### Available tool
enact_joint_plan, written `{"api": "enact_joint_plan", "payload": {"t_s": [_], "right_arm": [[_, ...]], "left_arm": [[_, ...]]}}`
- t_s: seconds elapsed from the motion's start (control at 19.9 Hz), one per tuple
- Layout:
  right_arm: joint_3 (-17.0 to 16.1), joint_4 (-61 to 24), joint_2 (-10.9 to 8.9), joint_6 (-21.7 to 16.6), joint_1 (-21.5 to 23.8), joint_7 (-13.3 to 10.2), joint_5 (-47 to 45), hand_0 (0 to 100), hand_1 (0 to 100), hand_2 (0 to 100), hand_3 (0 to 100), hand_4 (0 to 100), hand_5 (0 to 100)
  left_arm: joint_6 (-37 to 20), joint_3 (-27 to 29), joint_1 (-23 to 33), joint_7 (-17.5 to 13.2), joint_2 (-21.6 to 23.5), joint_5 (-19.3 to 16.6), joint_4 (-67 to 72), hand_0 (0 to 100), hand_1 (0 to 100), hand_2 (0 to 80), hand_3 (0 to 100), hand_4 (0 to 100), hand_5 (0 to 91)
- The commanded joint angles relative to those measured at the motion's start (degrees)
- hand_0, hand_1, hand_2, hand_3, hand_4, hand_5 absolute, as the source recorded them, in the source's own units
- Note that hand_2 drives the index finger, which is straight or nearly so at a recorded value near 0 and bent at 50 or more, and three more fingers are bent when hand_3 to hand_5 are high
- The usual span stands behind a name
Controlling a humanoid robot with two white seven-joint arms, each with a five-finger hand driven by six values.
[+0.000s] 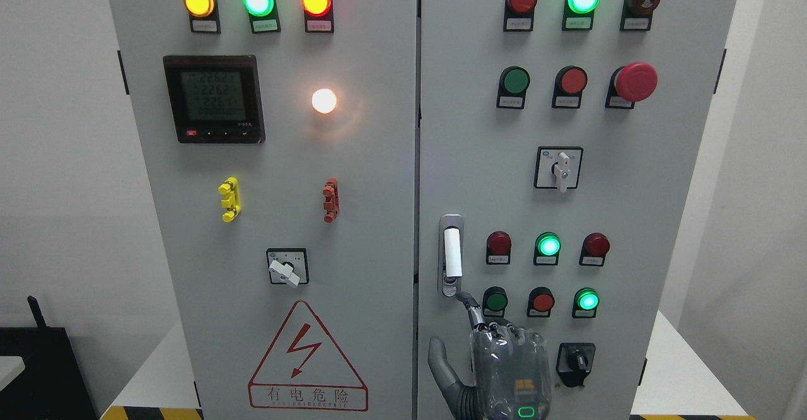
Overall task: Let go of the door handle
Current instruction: 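Move the right hand up along the door beside the handle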
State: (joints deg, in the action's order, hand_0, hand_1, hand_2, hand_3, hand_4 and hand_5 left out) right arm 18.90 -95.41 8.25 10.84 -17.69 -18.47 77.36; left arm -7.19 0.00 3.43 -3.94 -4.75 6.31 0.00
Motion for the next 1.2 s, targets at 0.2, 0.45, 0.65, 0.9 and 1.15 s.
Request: {"api": "enact_joint_plan", "payload": {"t_s": [0.2, 0.45, 0.65, 0.9, 1.15], "right_arm": [[-0.7, -1.1, 0.02, 0.0, -0.3, 0.5, -1.2, 41, 24, 100, 100, 100, 99], [-0.8, -1.4, 0.10, 0.0, -1.3, 0.9, -1.4, 39, 24, 100, 100, 100, 98], [-1.0, -2.4, 0.10, 0.0, -1.0, 1.2, -2.4, 38, 24, 100, 100, 100, 98], [-1.1, -2.5, 0.10, 0.1, -0.9, 2.6, -2.7, 32, 30, 100, 100, 100, 98], [-1.1, -2.5, 0.02, 0.2, -1.5, 2.7, -2.8, 32, 30, 100, 100, 100, 98]], "left_arm": [[0.0, -0.7, 0.0, 0.0, 0.0, 0.0, -0.9, 12, 39, 0.0, 0, 0, 0.0], [0.0, -0.7, 0.0, 0.0, 0.0, 0.0, -0.9, 12, 39, 0.0, 0, 0, 0.0], [0.0, -0.7, 0.0, 0.0, 0.0, 0.0, -0.9, 12, 39, 0.0, 0, 0, 0.0], [0.0, -0.7, 0.0, 0.0, 0.0, 0.0, -0.9, 12, 39, 0.0, 0, 0, 0.0], [0.0, -0.7, 0.0, 0.1, 0.0, 0.0, -0.9, 12, 39, 0.0, 0, 0, 0.0]]}}
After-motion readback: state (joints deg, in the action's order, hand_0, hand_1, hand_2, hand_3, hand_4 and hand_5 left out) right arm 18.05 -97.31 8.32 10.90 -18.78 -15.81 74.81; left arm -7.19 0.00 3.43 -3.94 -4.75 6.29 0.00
